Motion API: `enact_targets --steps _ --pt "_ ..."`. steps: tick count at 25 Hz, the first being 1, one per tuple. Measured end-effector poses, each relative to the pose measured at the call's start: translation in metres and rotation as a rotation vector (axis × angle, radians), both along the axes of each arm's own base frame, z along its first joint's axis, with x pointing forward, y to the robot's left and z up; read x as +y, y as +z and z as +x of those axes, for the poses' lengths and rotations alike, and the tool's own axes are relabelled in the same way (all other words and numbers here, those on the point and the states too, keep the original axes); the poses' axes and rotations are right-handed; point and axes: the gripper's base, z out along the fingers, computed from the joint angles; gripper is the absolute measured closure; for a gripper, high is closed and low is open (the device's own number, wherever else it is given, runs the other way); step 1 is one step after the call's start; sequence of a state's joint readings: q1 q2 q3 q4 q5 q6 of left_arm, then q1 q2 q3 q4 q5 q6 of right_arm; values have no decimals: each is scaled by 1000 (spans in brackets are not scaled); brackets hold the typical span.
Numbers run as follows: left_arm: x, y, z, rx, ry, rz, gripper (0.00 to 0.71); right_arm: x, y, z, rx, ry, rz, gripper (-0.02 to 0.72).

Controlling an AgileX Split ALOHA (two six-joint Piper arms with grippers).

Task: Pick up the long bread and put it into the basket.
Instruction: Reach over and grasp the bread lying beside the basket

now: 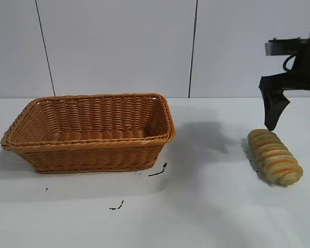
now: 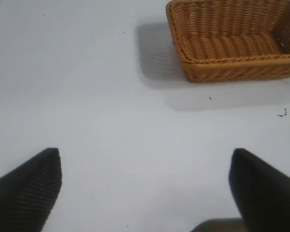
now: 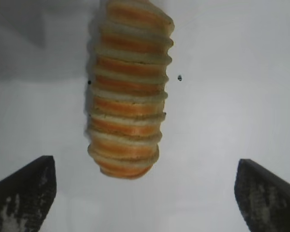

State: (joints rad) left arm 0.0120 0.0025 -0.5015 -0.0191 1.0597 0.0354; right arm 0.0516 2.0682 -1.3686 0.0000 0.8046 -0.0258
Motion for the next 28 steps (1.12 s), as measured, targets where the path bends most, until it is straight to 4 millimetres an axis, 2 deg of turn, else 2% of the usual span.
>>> enact_targets --steps 9,15,16,18,20,23,25,28 --pt "0 0 0 0 0 0 17 1 -22 5 1 0 5 13" --pt "0 0 0 0 0 0 17 1 -23 6 -3 -1 11 22" --pt "0 0 0 0 0 0 17 1 -23 6 0 -2 12 58" --pt "0 0 0 0 0 0 17 2 -23 5 7 -5 16 178" --pt "0 0 0 0 0 0 17 2 -23 5 8 -6 17 353" --pt "0 0 0 0 0 0 17 2 -22 5 8 -6 17 556" --pt "0 0 0 0 0 0 17 2 -18 4 1 -1 16 572" --pt "0 0 0 0 0 0 17 2 2 3 -32 18 14 572"
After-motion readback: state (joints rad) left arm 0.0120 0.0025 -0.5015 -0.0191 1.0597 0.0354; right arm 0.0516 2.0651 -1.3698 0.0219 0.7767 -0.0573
